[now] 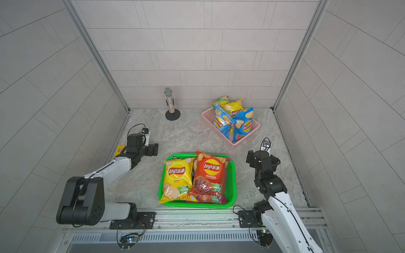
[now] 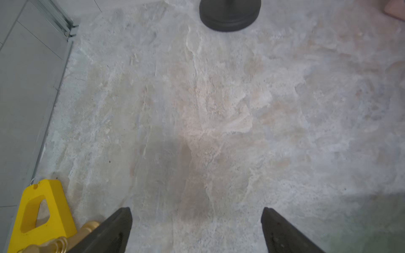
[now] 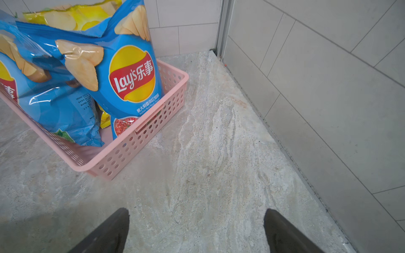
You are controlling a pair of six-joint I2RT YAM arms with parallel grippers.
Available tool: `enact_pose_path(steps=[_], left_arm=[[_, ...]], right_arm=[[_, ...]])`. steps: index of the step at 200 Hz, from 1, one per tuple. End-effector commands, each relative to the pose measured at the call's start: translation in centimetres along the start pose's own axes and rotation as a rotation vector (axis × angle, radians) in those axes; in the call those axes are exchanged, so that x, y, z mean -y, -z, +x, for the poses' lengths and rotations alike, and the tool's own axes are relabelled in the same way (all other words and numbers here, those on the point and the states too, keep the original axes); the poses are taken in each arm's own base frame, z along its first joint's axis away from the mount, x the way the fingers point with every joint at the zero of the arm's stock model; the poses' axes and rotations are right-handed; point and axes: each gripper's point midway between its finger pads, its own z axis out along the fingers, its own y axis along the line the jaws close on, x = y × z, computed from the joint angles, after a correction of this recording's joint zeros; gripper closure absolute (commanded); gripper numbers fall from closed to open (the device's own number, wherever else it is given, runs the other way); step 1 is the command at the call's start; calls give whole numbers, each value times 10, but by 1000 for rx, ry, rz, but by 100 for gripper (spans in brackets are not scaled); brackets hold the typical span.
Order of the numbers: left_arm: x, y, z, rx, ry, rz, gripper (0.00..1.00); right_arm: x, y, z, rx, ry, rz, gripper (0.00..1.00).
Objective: Put the potato chips into the basket
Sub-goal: Reset both arms
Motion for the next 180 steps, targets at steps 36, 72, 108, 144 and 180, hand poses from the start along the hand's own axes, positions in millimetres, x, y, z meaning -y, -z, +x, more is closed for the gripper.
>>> enact_pose_path(steps=[36,72,108,144,180], left_arm=[[-4,-17,-11,196,52,-24,0],[-10,-19,1,275,82,-44,0],[-18,-22,1,254,114,-86,0],[-18,-21,2,242,108,-85,0],[-17,-22,2,238,108,-83,0]], right_arm=[[3,28,-23,163,11,-71,0],[-6,23,-26,234,6,-107,0],[-18,-10,-21,236,48,-93,0],[-33,-48,-12,200,89,-126,0],[-36,-83,-2,176,46,-171,0]])
